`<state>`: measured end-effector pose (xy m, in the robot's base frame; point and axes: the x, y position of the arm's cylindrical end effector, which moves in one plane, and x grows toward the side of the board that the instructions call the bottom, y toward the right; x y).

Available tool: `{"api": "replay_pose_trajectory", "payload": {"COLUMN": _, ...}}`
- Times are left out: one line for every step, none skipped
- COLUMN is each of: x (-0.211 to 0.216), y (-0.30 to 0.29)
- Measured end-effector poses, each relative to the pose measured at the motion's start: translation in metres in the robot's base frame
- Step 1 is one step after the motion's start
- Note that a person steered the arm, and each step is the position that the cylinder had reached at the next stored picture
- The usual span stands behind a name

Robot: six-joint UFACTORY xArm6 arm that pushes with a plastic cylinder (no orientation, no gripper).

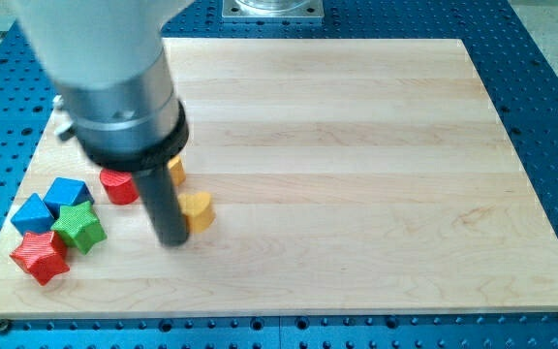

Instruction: Move the heart into the green star

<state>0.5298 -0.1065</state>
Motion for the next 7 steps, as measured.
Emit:
{"api": "replay_pose_trajectory", "payload": {"x": 0.058, "y": 0.007}}
{"api": "replay_pose_trajectory", "payload": {"x": 0.089, "y": -0.031}}
{"api": "replay_pose_trajectory", "payload": {"x": 0.088, "y": -0.117}}
{"api": "replay_pose_trajectory", "payload": {"x": 0.086, "y": -0.196}}
{"api": "replay_pose_trajectory", "payload": {"x": 0.063, "y": -0.171}}
{"api": "replay_pose_trajectory", "payload": {"x": 0.052, "y": -0.127}}
{"api": "replay_pose_trajectory", "payload": {"x": 0.054, "y": -0.106}}
